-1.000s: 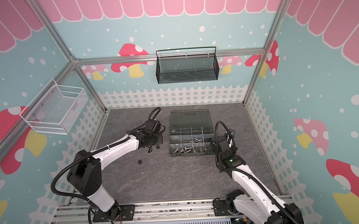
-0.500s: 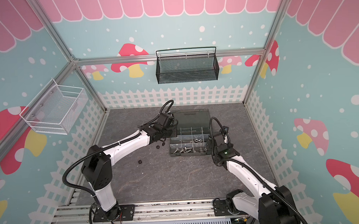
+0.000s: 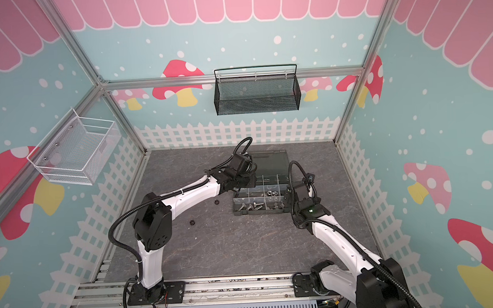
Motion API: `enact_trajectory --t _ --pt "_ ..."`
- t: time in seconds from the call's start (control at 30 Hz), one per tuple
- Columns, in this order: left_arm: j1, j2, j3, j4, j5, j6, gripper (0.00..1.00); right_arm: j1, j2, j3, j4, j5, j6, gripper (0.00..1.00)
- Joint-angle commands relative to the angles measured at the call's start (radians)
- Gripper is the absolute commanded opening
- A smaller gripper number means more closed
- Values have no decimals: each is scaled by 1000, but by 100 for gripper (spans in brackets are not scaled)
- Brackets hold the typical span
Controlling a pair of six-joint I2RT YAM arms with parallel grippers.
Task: Sort the screws and nuts into containers
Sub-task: 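Lift the black nut with the left gripper and carry it over the box, then open the left gripper to drop the black nut into a compartment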
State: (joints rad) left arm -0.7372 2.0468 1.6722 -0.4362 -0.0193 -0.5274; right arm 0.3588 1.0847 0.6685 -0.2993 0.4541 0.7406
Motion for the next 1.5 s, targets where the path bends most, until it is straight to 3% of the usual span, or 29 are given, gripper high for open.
enact_trajectory --t 0.0,0.6,0.83,1.13,1.47 --pt "-13 28 41 5 21 -6 13 -6 -24 -1 -15 20 0 97" --pt "-28 122 57 -40 17 6 19 -6 -57 -15 -13 27 14 97" --pt "-30 112 57 -55 18 13 41 -6 -55 -9 -12 27 16 97" --pt "-30 27 44 -72 -3 26 47 -6 -54 -6 -12 25 17 97" --pt "-30 -218 -91 -41 -112 27 52 -6 -58 -6 -13 21 22 97"
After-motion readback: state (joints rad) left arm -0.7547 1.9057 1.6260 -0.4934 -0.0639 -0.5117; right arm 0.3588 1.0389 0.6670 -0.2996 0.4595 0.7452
